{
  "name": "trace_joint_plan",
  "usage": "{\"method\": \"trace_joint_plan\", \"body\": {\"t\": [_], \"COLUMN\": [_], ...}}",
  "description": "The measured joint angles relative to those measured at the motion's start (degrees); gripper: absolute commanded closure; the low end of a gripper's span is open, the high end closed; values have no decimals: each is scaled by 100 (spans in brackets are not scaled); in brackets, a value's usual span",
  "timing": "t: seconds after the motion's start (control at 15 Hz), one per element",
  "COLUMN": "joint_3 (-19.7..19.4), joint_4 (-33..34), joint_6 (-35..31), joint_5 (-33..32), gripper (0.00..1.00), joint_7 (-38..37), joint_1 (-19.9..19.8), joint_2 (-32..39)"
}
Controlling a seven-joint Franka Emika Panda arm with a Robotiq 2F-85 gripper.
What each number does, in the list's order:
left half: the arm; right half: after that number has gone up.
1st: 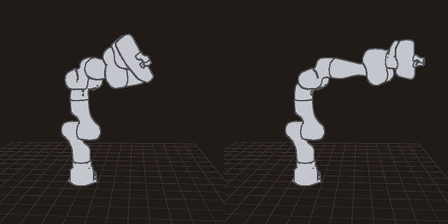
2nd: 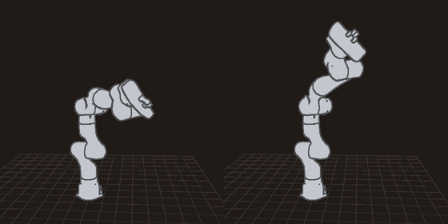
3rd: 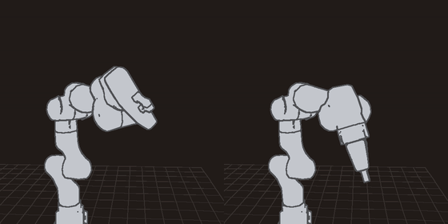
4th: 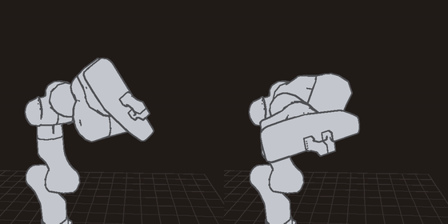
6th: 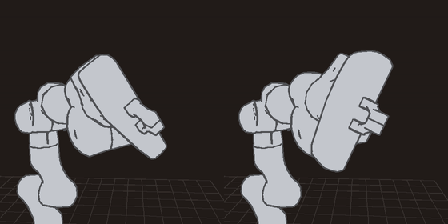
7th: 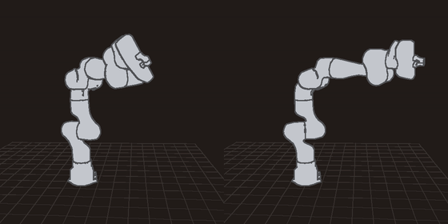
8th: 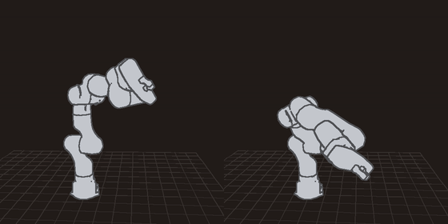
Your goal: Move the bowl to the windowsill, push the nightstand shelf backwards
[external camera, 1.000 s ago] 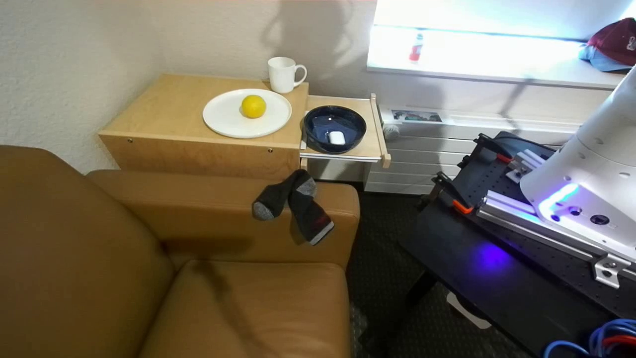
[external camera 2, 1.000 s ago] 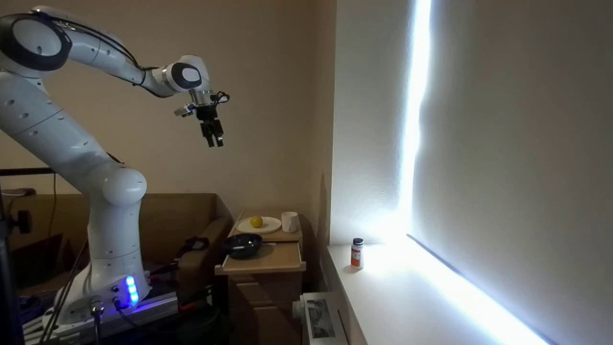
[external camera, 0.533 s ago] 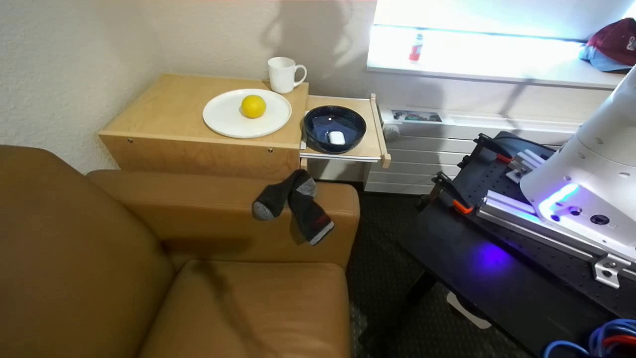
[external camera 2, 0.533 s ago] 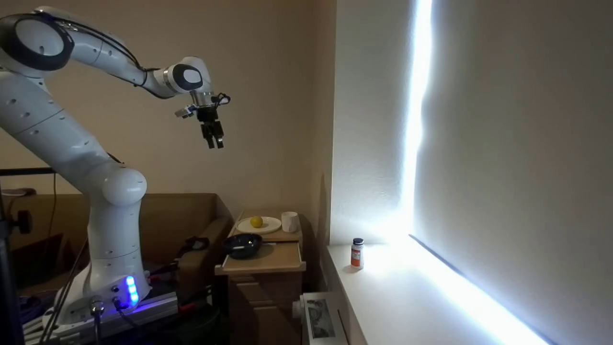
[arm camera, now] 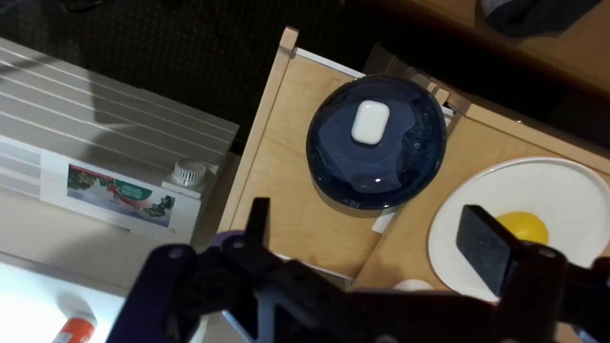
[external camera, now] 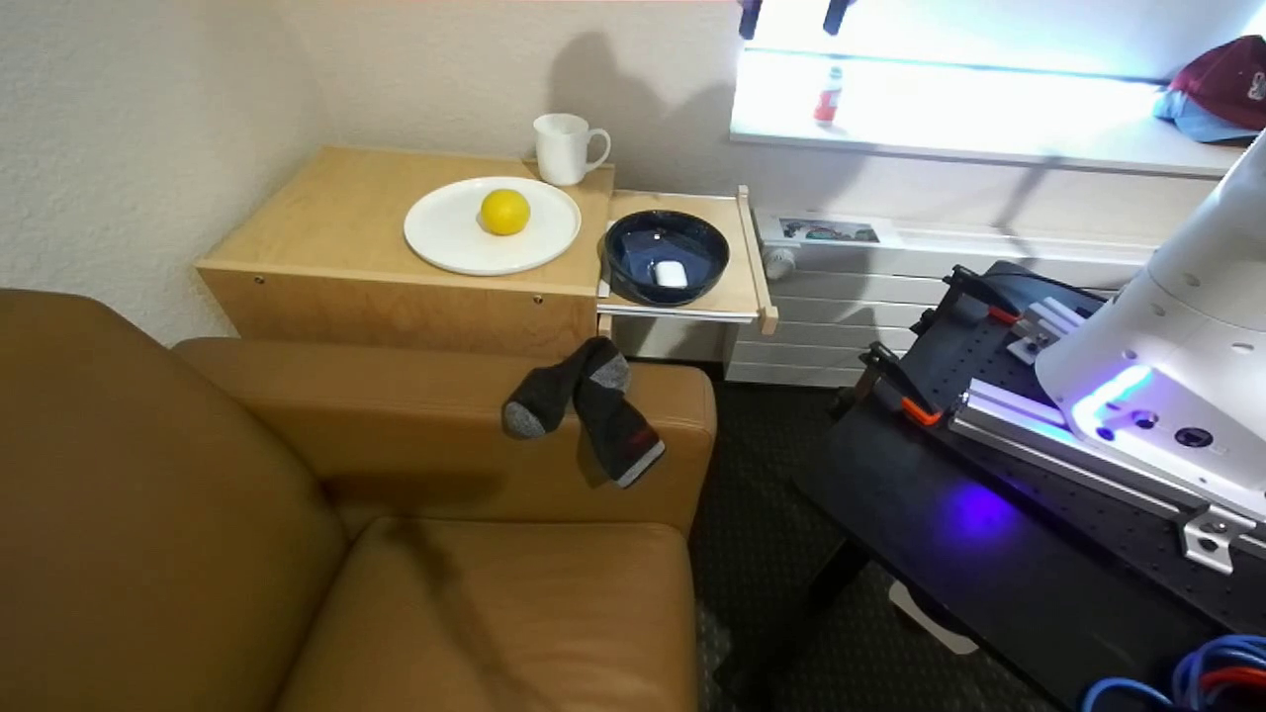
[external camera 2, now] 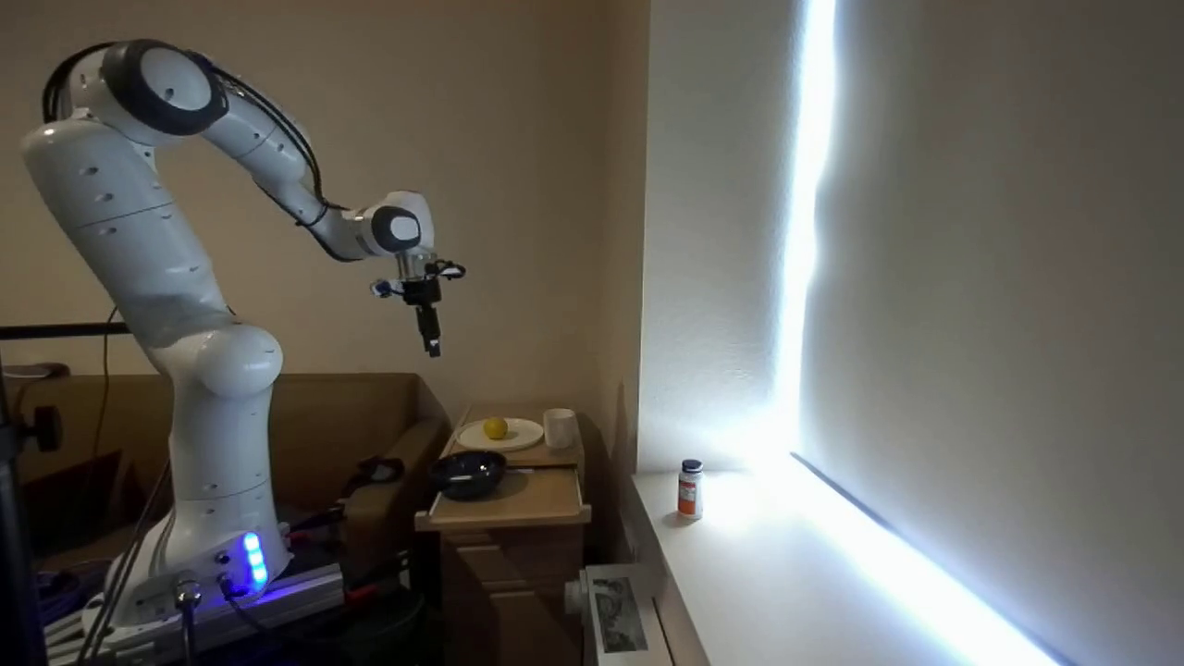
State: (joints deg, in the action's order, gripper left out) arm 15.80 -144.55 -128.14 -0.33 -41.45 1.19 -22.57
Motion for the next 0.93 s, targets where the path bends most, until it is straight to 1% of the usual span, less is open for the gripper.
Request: {"method": "trace_joint_plan", "body": {"t": [0.2,0.27,0.4,0.53,0.73,0.93], "joint_3": [27,8,-133,-211,-243,-261], "joint_4": [-353,-414,-442,-430,-422,-320], "joint_6": [-584,-685,-929,-1009,-1005,-1042], "joint_5": [-212,-207,-6,35,-34,-281], "gripper": [0,0,0,0,0,0], "joint_7": [-804,-937,-930,-919,-1017,-1651], "joint_1": [-34,-31,19,24,62,68], "joint_2": [651,900,1316,1470,1468,1764]}}
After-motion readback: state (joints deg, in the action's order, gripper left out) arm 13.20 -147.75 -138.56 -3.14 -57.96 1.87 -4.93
